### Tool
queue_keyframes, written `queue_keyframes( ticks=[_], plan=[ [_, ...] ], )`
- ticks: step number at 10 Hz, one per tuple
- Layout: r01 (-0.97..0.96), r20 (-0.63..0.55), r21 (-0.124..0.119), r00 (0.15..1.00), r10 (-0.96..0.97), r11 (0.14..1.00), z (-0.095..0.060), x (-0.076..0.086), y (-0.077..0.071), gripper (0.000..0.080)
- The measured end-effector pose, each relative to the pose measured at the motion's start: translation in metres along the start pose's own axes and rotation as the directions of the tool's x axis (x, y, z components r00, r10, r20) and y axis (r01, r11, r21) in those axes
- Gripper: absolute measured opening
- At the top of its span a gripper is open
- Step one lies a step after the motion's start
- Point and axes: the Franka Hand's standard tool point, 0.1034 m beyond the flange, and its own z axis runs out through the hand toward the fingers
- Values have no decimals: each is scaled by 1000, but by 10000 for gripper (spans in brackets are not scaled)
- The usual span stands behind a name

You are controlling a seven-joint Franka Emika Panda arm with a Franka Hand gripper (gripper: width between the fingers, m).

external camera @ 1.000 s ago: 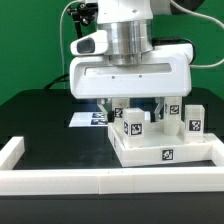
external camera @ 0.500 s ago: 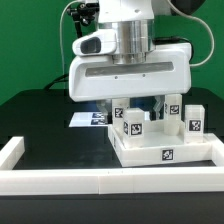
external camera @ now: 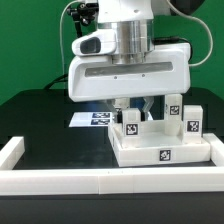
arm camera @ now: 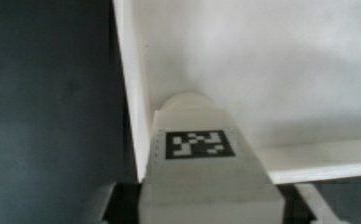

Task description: Assemble square table

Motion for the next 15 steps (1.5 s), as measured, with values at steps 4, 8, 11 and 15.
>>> queue_keyframes(
  ticks=[4, 8, 11, 15],
  plan=[
    [-394, -19, 3, 919, 394, 919, 0, 2, -2, 289],
    [-664, -70, -35, 748, 661, 747, -6, 3, 7, 298],
    [-765, -90, -34, 643, 760, 643, -5, 0, 20, 304],
    [-765, -91, -34, 643, 760, 643, -5, 0, 21, 524]
  ],
)
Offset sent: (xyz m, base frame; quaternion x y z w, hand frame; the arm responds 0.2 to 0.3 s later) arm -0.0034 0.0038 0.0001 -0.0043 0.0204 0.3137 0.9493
